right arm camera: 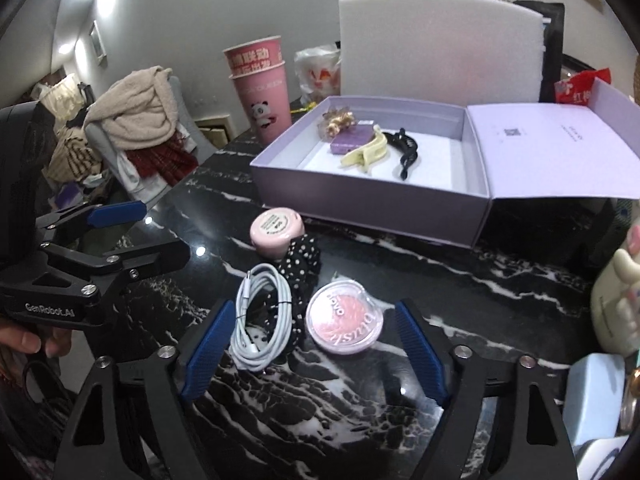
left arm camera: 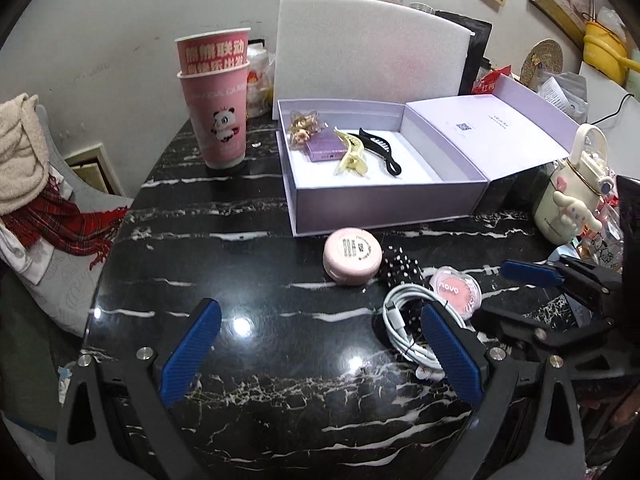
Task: Organize rigid objects
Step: 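Grasp white coiled cable with left gripper while right gripper grasps polka-dot scrunchie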
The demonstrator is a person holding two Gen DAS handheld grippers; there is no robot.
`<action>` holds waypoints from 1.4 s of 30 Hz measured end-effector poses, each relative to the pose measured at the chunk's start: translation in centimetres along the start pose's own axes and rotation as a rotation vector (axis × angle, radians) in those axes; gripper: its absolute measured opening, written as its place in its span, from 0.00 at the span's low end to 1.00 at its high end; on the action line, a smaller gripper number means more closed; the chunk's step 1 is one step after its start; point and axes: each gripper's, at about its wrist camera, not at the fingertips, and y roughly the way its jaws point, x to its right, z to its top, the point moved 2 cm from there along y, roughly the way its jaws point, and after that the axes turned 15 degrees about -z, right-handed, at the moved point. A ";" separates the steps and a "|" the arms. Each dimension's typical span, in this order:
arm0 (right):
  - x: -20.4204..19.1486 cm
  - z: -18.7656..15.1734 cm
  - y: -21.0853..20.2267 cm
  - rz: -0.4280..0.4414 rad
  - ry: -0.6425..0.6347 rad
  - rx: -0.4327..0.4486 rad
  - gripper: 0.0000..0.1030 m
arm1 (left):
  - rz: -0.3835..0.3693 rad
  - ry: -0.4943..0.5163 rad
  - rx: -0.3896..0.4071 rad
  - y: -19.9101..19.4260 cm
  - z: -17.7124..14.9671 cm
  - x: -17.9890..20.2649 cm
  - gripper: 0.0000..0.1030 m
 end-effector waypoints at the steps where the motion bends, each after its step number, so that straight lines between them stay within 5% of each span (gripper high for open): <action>1: 0.0 0.0 0.2 0.003 0.005 -0.007 0.68 | -0.011 -0.001 -0.002 0.1 -0.2 0.0 0.99; 17: 5.0 -1.1 1.4 -0.040 0.149 -0.087 0.67 | -0.220 0.037 -0.081 4.4 -1.1 3.4 0.99; 28: 6.0 -1.5 2.1 -0.035 0.173 -0.115 0.67 | -0.179 0.085 -0.145 7.1 -1.9 4.0 0.99; 30: 6.0 -1.3 2.3 -0.031 0.176 -0.115 0.67 | -0.168 0.098 -0.142 7.1 -1.9 4.1 0.95; 34: 6.2 -1.3 2.5 -0.025 0.185 -0.124 0.67 | -0.148 0.141 -0.136 6.9 -2.1 4.6 0.64; 42: 6.2 -1.4 2.3 -0.024 0.190 -0.125 0.67 | -0.163 0.135 -0.129 6.1 -2.6 4.3 0.59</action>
